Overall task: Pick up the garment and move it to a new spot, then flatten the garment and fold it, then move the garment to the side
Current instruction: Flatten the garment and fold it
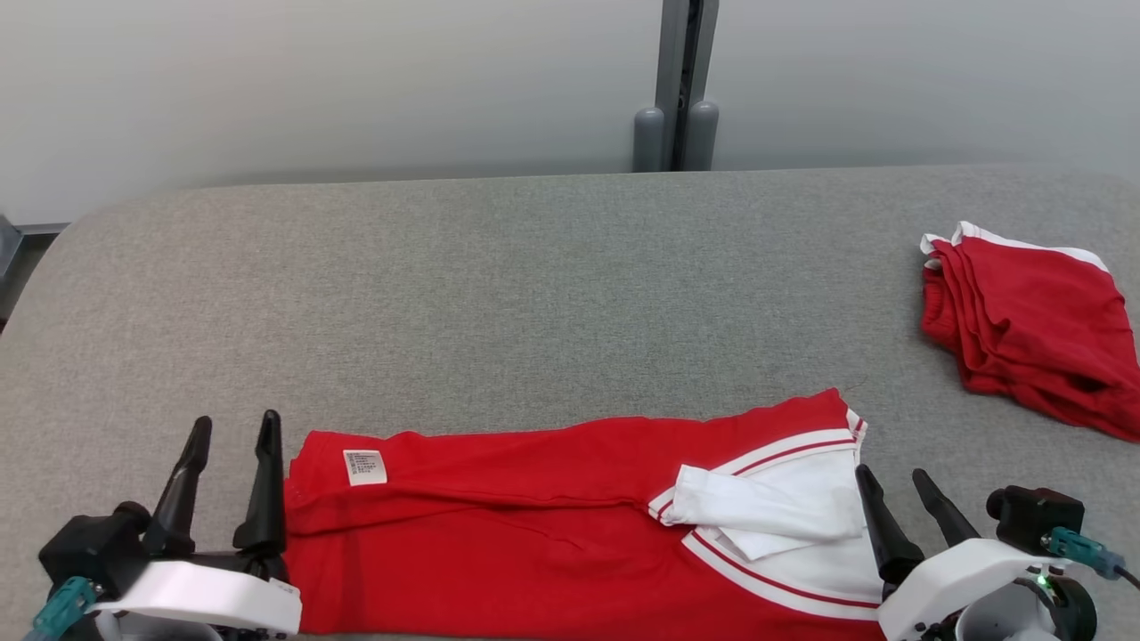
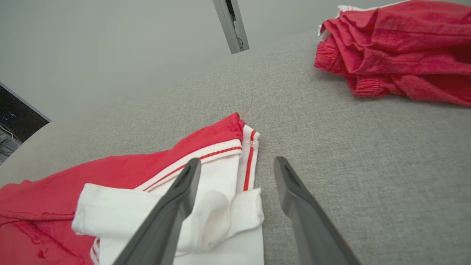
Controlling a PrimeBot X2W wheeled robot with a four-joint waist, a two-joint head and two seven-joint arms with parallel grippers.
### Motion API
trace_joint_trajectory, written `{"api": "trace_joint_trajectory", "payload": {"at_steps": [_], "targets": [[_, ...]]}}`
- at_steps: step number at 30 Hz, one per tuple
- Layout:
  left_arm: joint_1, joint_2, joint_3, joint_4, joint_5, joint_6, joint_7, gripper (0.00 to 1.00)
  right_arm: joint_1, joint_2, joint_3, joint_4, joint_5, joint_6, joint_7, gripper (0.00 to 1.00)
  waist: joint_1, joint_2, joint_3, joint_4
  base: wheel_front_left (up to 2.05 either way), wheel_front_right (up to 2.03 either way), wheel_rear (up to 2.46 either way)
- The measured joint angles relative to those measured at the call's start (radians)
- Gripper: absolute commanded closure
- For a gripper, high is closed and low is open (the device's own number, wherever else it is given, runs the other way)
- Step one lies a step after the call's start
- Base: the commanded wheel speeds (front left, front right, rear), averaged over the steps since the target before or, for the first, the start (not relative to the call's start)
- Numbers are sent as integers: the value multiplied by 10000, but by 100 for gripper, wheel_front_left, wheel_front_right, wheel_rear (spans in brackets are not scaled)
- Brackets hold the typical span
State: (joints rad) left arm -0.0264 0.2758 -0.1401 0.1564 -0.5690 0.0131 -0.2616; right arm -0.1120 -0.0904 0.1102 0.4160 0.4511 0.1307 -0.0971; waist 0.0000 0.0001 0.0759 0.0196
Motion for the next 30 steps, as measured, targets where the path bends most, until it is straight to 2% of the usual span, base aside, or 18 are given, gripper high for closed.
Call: {"api": "trace_joint_trajectory", "payload": {"at_steps": [5, 11, 16, 23, 24, 25, 26, 27, 30], "targets": [[-12, -389, 167, 257, 368, -499, 0, 0, -76, 113, -445, 495, -31, 0, 736, 0, 0, 0, -21, 151, 0, 0, 0], [-39, -692, 326, 610, 708, -825, 0, 0, -233, 247, -646, 961, 40, 0, 1523, 0, 1, 0, -63, 277, 0, 0, 0], [-178, -811, 435, 771, 901, -991, 0, 0, -406, 330, -746, 1476, 389, 0, 2128, 0, 0, 0, -67, 380, 0, 0, 0], [-235, -961, 537, 886, 1078, -1152, 0, 0, -560, 337, -286, 1595, 1404, 0, 2652, 0, 0, 0, -8, 510, 0, 0, 0], [-239, -972, 552, 901, 1103, -1177, 0, 0, -595, 330, -211, 1638, 1511, 0, 2686, 46, 0, 0, 4, 524, 0, 0, 0], [-245, -988, 564, 918, 1106, -1181, 0, 0, -634, 332, -138, 1685, 1586, 0, 2686, 65, 0, 0, 15, 535, 0, 0, 0], [-257, -997, 577, 936, 1122, -1191, 0, 0, -668, 332, -90, 1745, 1630, 0, 2681, 97, 0, 0, 25, 545, 0, 0, 0], [-282, -1005, 587, 953, 1131, -1202, 0, 0, -695, 336, -33, 1789, 1691, 0, 2663, 100, 0, 0, 35, 554, 0, 0, 0], [-343, -1032, 608, 1001, 1200, -1266, 0, 0, -790, 366, 150, 1868, 1848, 2, 2514, 100, 0, 0, 58, 572, 0, 0, 0]]}}
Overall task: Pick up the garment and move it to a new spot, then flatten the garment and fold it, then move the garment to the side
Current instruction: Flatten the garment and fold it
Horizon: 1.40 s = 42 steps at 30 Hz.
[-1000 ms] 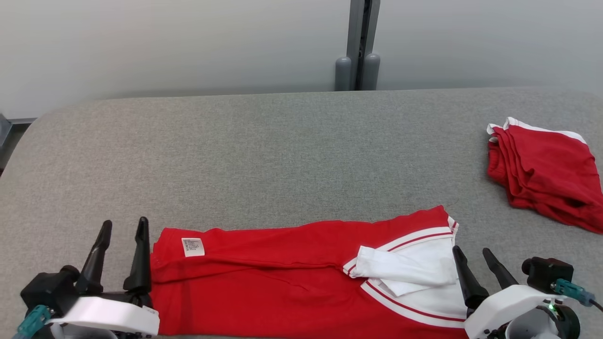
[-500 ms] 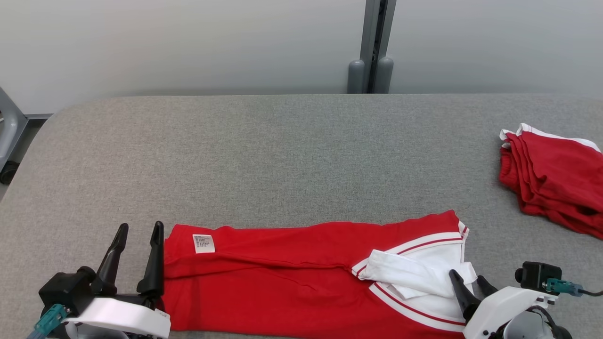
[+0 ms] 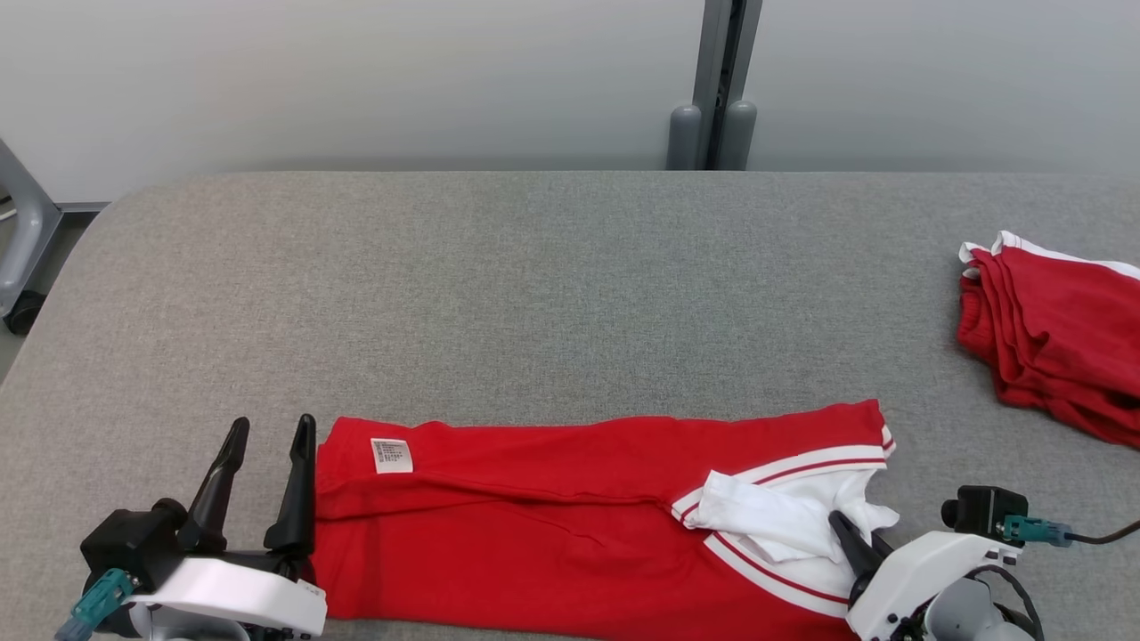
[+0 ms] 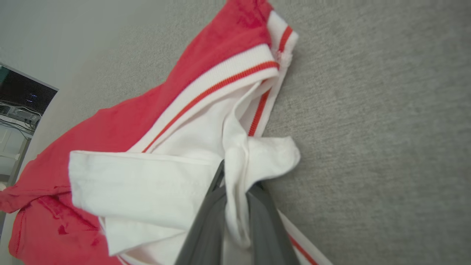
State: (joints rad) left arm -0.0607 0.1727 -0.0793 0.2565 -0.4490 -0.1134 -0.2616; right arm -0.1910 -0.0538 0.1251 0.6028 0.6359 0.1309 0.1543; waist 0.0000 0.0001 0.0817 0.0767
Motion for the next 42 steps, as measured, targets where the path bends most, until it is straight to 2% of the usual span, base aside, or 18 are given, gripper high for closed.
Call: {"api": "trace_joint_trajectory", "payload": {"at_steps": [7, 17, 23, 27, 29, 32, 33, 38, 42], "targets": [[-7, -113, 150, 4, 107, -61, 0, 0, -327, -4, -56, -13, -48, -2, -631, 100, 0, 0, -17, -132, 0, 0, 0], [-7, -316, 180, -46, 199, -130, 0, 0, -347, -989, -1202, -420, -186, -2, -1141, 100, 0, 0, -58, -287, 0, 0, 0], [0, -364, 180, -2, 268, -134, 0, 0, -215, -1252, -1904, -1103, -627, -2, -1174, 100, 0, 0, -159, -335, 0, 0, 0], [16, -414, 180, 40, 272, -150, 0, 0, -22, -1080, -1887, -1952, -991, -2, -980, 100, 0, 0, -270, -342, 0, 0, 0], [39, -431, 178, 71, 272, -150, 0, 0, 89, -1076, -1854, -2424, -1735, -2, -895, 100, 0, 0, -320, -337, 0, 0, 0], [91, -462, 171, 125, 274, -150, 0, 0, 149, -711, -1764, -3415, -2188, -6, -591, 100, 0, 0, -398, -314, 0, 0, 0], [91, -462, 171, 125, 274, -150, 0, 0, 149, -711, -1764, -3415, -2188, -6, -591, 100, 0, 0, -398, -314, 0, 0, 0], [99, -487, 104, 169, 272, -163, 0, 0, 298, -291, -1078, -4959, -2514, -4, 205, 100, 0, 0, -499, -195, 0, 0, 0], [97, -481, 23, 207, 270, -163, 0, 0, 420, -84, -263, -5678, -2479, -4, 786, 100, 0, 0, -519, -12, 0, 0, 0]]}}
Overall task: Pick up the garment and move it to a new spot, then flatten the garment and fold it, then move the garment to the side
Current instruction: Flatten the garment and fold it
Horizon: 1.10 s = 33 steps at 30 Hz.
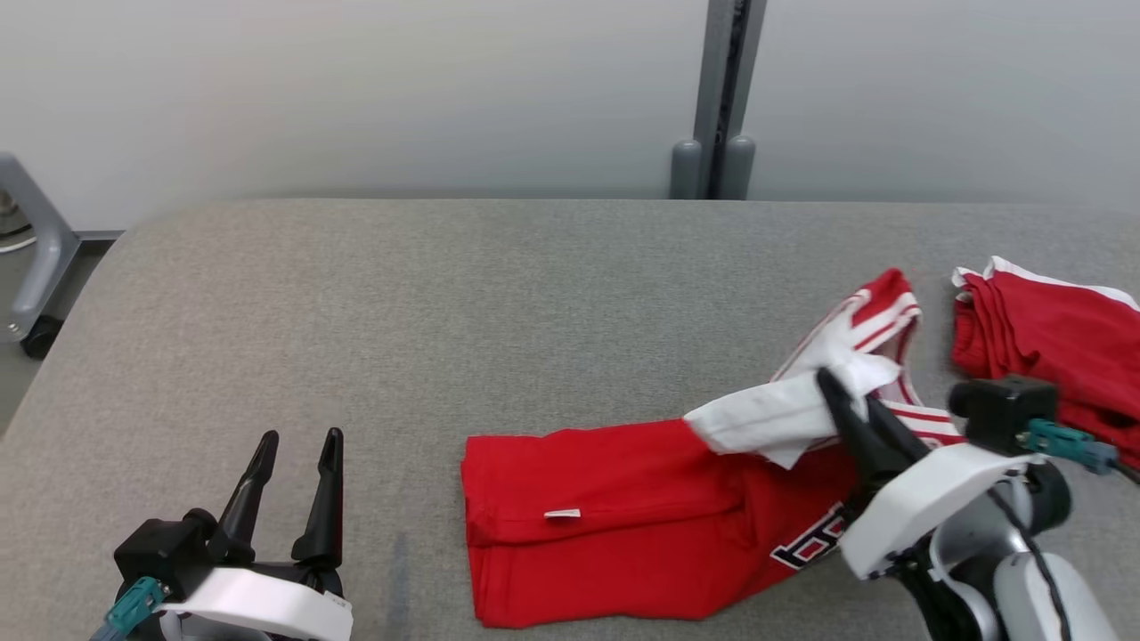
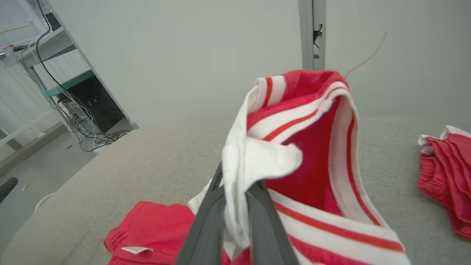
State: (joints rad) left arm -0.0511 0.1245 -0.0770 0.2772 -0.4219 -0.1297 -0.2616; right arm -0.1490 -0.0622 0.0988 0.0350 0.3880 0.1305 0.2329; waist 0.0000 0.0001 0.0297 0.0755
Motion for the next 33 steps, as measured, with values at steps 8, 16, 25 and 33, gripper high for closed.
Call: {"api": "trace_joint_trajectory", "payload": {"at_steps": [8, 16, 25, 33], "targets": [[-67, -13, -127, 173, -81, 0, 0, 0, -74, 117, 1195, 184, 414, 0, 341, 100, 0, 0, 56, 656, 0, 0, 0], [-209, -13, -215, 311, -173, 0, 0, 0, -571, 136, 2086, 1434, 1080, 0, -157, 100, 0, 0, 176, 1516, 0, 0, 0], [-296, 15, -267, 435, -219, 0, 0, 0, -1297, 136, 3352, 3089, 1733, 0, -755, 100, 0, 0, 254, 2090, 0, 0, 0], [-384, 23, -295, 508, -265, 0, 0, 0, -1958, 138, 4566, 4335, 2602, 0, -1417, 100, 0, 0, 309, 2159, 0, 0, 0]]}}
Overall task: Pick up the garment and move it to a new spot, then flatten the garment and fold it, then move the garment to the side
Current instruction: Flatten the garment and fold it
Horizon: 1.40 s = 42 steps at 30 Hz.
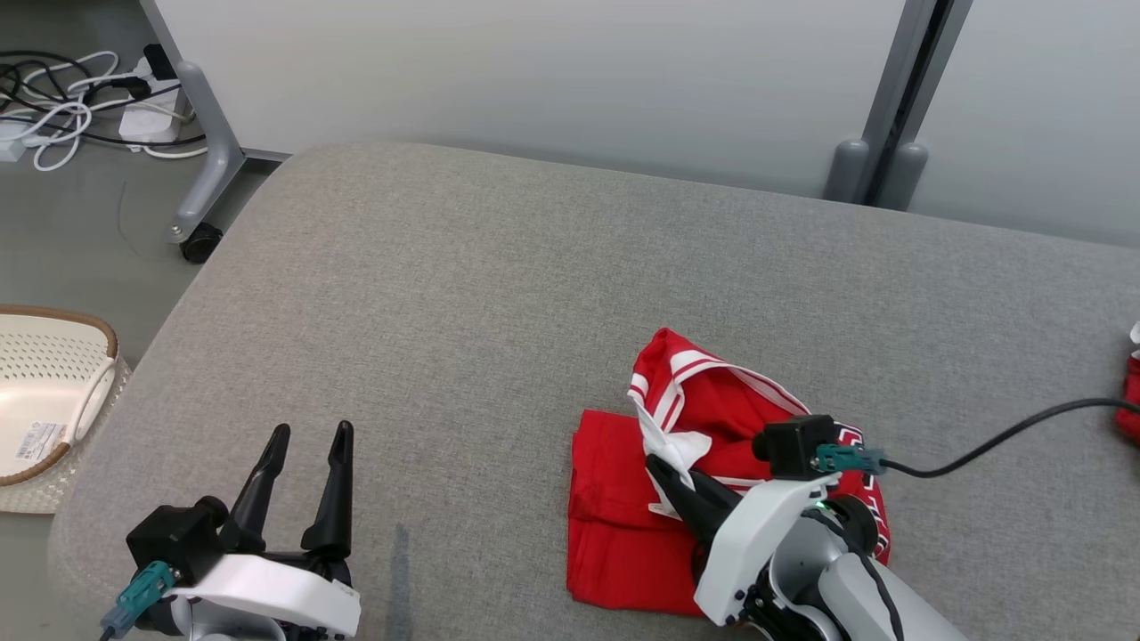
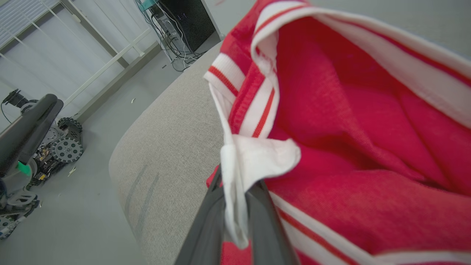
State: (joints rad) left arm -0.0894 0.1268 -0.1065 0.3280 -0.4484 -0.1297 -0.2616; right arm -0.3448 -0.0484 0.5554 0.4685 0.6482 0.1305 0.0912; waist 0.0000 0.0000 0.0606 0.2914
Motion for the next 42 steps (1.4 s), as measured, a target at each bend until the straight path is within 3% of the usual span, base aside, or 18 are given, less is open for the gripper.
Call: {"api": "trace_joint_trajectory", "payload": {"at_steps": [10, 11, 12, 13, 14, 22, 29, 37, 42], "targets": [[-42, 12, -46, 67, -21, 0, 0, 0, -919, -2, 1383, 934, 1126, 0, -598, 100, 0, 0, 1, -60, 0, 0, 0], [-42, 10, -46, 79, -21, 0, 0, 0, -967, -2, 1486, 995, 1220, 0, -662, 89, 0, 0, -14, -70, 0, 0, 0], [-42, 12, -48, 90, -21, 0, 0, 0, -1011, -6, 1599, 1045, 1310, 0, -709, 67, 0, 0, -30, -82, 0, 0, 0], [-42, 8, -44, 102, -21, 0, 0, 0, -1046, -2, 1697, 1106, 1404, 0, -750, 39, 0, 0, -44, -97, 0, 0, 0], [-41, 6, -44, 115, -21, 0, 0, 0, -1089, 4, 1791, 1177, 1486, 0, -769, 0, 0, 0, -56, -113, 0, 0, 0], [-8, 2, 84, 192, -17, 0, 0, 0, -1492, 0, 2153, 623, 2031, 0, -1657, 0, 0, 0, -169, -471, 0, 0, 0], [100, -46, 249, 142, 75, 0, 0, 0, -1540, 10, 1032, -102, 1494, 0, -2268, 0, 0, 0, -340, -829, 0, 0, 0], [377, -163, 374, 17, 165, 0, 0, 0, 55, -752, -2679, -1553, -777, 0, -1998, 0, 0, 0, -572, -1236, 0, 0, 0], [400, -165, 337, -23, 173, 0, 0, 0, 1116, -493, -4188, -2489, -1689, 0, -1396, 0, 0, 0, -559, -1296, 0, 0, 0]]}}
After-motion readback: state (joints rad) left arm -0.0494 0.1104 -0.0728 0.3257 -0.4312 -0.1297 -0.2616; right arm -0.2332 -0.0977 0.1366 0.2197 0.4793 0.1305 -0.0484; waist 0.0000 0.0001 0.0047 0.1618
